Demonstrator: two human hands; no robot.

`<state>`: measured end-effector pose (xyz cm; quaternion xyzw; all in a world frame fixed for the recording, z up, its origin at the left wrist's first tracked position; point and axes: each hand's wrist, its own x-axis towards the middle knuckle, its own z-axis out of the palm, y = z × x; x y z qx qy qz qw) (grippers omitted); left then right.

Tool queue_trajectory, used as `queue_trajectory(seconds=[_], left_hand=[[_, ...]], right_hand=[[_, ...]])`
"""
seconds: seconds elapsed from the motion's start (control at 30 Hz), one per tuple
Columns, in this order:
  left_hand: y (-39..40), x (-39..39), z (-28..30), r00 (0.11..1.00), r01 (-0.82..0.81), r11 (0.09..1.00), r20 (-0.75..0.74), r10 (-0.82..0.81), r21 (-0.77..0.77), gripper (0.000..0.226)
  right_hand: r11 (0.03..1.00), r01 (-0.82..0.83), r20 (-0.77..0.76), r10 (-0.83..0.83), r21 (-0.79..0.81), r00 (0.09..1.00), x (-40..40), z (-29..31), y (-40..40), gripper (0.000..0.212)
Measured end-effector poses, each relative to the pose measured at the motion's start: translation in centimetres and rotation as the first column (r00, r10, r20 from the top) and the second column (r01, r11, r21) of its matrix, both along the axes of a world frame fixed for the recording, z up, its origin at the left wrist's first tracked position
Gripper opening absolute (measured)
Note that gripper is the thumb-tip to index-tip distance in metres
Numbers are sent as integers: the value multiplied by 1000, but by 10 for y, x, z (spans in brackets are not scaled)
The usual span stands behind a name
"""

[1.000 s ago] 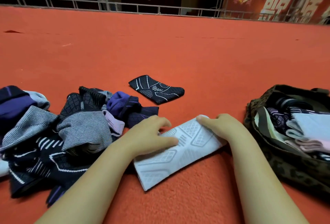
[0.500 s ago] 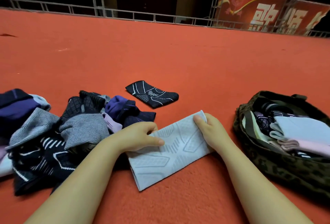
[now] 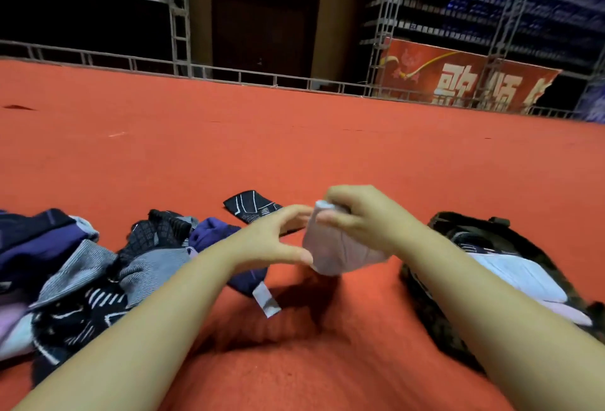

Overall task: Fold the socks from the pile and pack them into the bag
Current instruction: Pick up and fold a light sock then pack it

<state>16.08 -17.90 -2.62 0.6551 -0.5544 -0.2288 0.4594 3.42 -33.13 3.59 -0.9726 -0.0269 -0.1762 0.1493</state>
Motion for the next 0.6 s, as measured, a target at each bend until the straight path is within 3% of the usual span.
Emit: queue_trajectory(seconds=[0.1, 0.2, 0.3, 0.43, 0.6], left_hand=[[15, -31, -23, 991, 58, 980, 108, -80, 189, 57], [29, -60, -53, 986, 160, 940, 2, -168, 300, 53], [40, -77, -78, 988, 144, 928, 2, -154, 343, 51], [49, -87, -101, 996, 61, 952, 40, -76, 300, 57], [50, -83, -103, 990, -79, 984, -104, 97, 160, 44]], right_hand=[[983, -104, -183, 131, 154, 974, -18, -32, 21, 30], [962, -112, -265, 178, 248, 948, -35, -59, 28, 31], [954, -15, -312, 113, 300, 944, -47, -84, 25, 37], [978, 70, -382, 11, 197, 924, -49, -110, 22, 36], [994, 109, -343, -96, 18, 934, -22, -112, 22, 37]])
